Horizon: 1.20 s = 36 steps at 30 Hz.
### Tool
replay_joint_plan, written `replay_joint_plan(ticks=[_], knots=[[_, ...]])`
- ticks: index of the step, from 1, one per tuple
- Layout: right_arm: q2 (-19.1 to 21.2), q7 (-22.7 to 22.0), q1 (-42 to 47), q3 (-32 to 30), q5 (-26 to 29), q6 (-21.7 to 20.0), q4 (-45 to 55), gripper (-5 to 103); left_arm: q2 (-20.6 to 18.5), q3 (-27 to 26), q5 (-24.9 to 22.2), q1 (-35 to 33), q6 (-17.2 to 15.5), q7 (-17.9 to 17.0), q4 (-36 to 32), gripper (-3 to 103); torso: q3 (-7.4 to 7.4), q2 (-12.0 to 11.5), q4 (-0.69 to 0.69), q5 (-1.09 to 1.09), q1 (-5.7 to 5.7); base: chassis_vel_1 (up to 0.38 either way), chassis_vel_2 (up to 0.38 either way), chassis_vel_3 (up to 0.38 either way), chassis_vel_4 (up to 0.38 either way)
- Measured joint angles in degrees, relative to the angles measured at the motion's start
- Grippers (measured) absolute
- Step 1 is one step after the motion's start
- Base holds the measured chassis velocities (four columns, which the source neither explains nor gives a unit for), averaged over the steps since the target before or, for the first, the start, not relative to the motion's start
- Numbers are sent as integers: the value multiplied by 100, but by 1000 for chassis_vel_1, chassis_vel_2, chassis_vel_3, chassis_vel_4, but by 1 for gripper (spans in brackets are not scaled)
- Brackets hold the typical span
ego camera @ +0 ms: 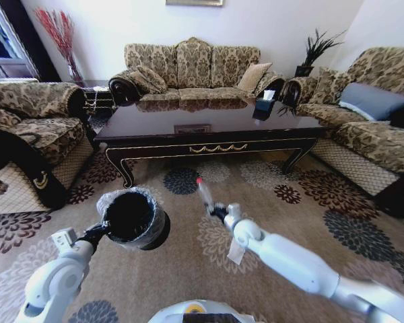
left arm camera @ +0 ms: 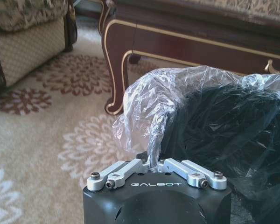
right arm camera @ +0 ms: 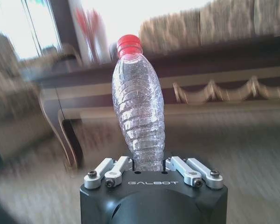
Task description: Move to the front of the table and pick up the trash from the floor, then place it into the trash bin.
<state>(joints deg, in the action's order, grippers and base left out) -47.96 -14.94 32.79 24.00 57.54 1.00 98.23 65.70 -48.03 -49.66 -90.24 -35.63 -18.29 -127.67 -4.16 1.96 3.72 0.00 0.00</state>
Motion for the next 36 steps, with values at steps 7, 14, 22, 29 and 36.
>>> replay_joint_plan(ticks=[7,14,22,29,36], knots=[[-21,273,-561,242,415,1046,447,25,11,242,-42,187,-31,-50,139,3,0,0,1,0,0,0,0,0,0],[-203,663,-1837,1364,556,1535,437,25,14,472,-120,309,-29,-77,348,3,0,0,0,-1,-1,0,0,0,0],[-1054,823,-2981,2871,536,2005,-229,25,42,811,-224,739,-58,-162,652,3,0,0,0,1,0,0,0,0,0],[-1568,942,-3121,3479,299,2065,-488,25,-30,893,-334,1000,-93,-202,805,3,0,0,-1,1,0,0,0,0,0],[-1564,1187,-3058,3638,181,2082,-526,25,-79,919,-448,1152,-131,-248,812,3,0,0,0,0,-1,0,0,0,0]])
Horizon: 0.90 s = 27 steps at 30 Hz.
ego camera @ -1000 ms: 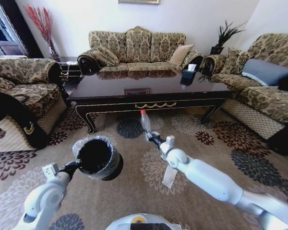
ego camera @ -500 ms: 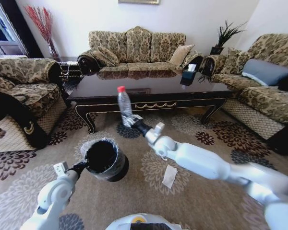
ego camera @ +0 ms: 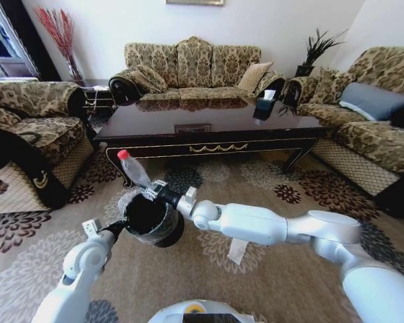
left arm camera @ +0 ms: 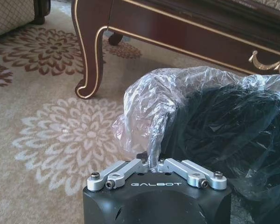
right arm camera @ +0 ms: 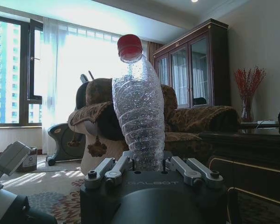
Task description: Move to the front of the table and pick up the trash from the floor, then place it into the trash bin.
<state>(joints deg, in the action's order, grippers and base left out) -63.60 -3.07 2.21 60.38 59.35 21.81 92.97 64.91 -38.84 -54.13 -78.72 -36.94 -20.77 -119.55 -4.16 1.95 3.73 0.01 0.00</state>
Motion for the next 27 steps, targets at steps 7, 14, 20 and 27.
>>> replay_joint_plan(ticks=[7,14,20,27], knots=[[165,61,168,39,-214,29,-114,28,-4,-35,-45,-6,-15,-8,-135,3,0,0,0,-1,0,0,0,0,0],[437,75,160,1,-257,40,90,55,-18,-80,-41,-62,-18,-8,-163,3,0,0,0,-1,0,0,0,0,0],[678,74,61,-39,-255,44,368,77,-47,-183,-31,-126,-18,-6,-143,3,1,0,0,-1,0,0,0,0,0],[839,73,49,-56,-272,44,551,97,-60,-371,-30,-261,-19,1,-235,3,1,0,0,-1,0,0,0,0,0]])
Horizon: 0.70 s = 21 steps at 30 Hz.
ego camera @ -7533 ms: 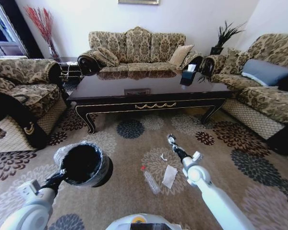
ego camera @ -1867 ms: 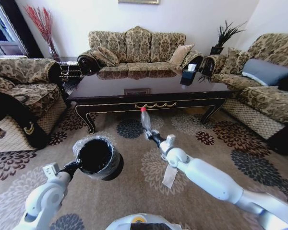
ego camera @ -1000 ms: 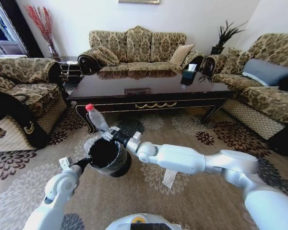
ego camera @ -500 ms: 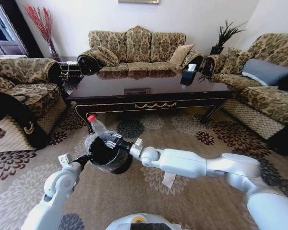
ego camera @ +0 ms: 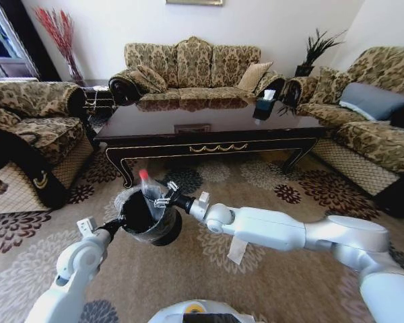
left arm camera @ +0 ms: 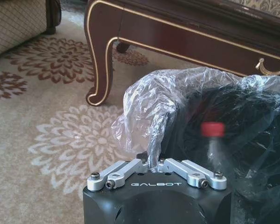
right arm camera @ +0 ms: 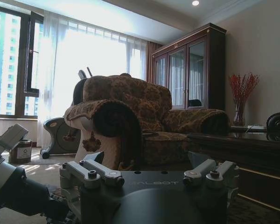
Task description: Move to the front of the table and pick up the trash from the floor, then place it into the trash bin.
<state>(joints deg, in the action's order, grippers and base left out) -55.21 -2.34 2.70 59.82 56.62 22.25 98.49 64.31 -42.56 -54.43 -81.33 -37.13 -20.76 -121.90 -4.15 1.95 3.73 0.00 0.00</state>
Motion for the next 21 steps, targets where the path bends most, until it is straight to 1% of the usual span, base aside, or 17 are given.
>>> replay_joint_plan(ticks=[1,5,9,10,11,14,15,16,17,19,20,21], knots=[[15,-3,22,-14,-10,0,7,99,2,-50,0,-41,0,2,-38,3,0,0,0,0,0,0,0,0,0],[146,-39,127,-201,-8,-13,20,100,2,-170,-4,-135,0,8,-127,3,0,0,-2,0,0,0,0,0,0],[425,-239,471,-1046,92,-470,-141,100,-45,-402,-65,-185,-5,20,-219,3,0,0,0,0,0,0,0,0,0],[425,-239,471,-1046,92,-470,-141,100,-45,-402,-65,-185,-5,20,-219,3,0,0,0,0,0,0,0,0,0],[483,-379,554,-1241,117,-649,-193,100,-83,-479,-94,-187,-11,20,-231,3,0,0,0,0,0,0,0,0,0],[667,-1217,938,-1897,311,-1531,-301,100,-227,-725,-276,-192,-44,-3,-265,3,0,0,0,1,0,0,0,0,0],[667,-1217,938,-1897,311,-1531,-301,100,-227,-725,-276,-192,-44,-3,-265,3,0,0,0,1,0,0,0,0,0],[692,-1450,1061,-2043,382,-1778,-304,100,-251,-776,-315,-202,-53,-9,-282,3,0,0,0,1,0,0,0,0,0],[729,-1928,1309,-2281,559,-2247,-291,100,-275,-849,-359,-236,-62,-17,-317,3,0,0,1,-1,0,0,0,0,0],[742,-2885,1737,-2617,957,-3007,-188,100,-280,-975,-392,-330,-67,-23,-399,3,0,0,1,0,0,0,0,0,0],[722,-3333,1940,-2762,1129,-3275,-148,100,-270,-1019,-397,-370,-69,-24,-432,3,0,1,1,0,0,0,0,0,0],[722,-3333,1940,-2762,1129,-3275,-148,100,-270,-1019,-397,-370,-69,-24,-432,3,0,1,1,0,0,0,0,0,0]])
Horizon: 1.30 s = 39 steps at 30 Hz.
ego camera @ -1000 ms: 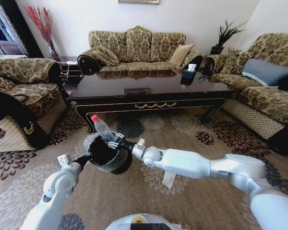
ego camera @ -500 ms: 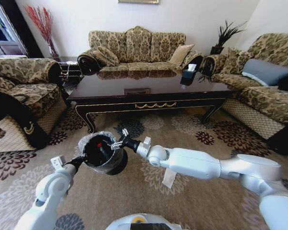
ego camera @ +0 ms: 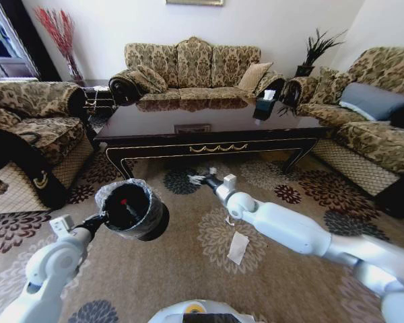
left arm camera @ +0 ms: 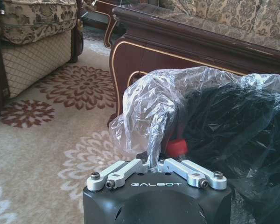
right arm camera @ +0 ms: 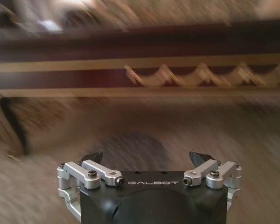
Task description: Move to the front of the table and pick up the trash from the floor, then place it into the trash bin.
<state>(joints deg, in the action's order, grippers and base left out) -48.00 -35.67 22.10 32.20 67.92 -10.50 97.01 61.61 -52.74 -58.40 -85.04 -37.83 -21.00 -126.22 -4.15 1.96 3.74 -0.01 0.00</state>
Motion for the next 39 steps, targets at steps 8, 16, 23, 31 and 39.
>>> replay_joint_plan(ticks=[8,16,23,31,39], knots=[[-341,-1221,1786,-1471,242,-577,27,100,97,-326,-7,-428,-3,-6,-287,3,0,0,-2,-2,0,0,0,0,0],[-538,-1067,3032,-1967,-771,-374,-585,100,128,-582,-142,-629,-14,-62,-509,3,0,0,1,0,0,0,0,0,0],[-543,-317,3279,-2166,-948,-94,-1111,100,133,-760,-261,-541,-28,-137,-592,3,0,0,0,0,0,0,0,0,0],[-575,175,3167,-1966,-802,101,-1468,100,268,-688,-314,-390,-43,-192,-872,3,0,0,0,1,1,0,0,0,0],[-690,-64,2848,-1297,-673,-17,-1803,100,325,-613,-356,-207,-44,-214,-994,3,-1,0,-1,0,0,0,0,0,0]])
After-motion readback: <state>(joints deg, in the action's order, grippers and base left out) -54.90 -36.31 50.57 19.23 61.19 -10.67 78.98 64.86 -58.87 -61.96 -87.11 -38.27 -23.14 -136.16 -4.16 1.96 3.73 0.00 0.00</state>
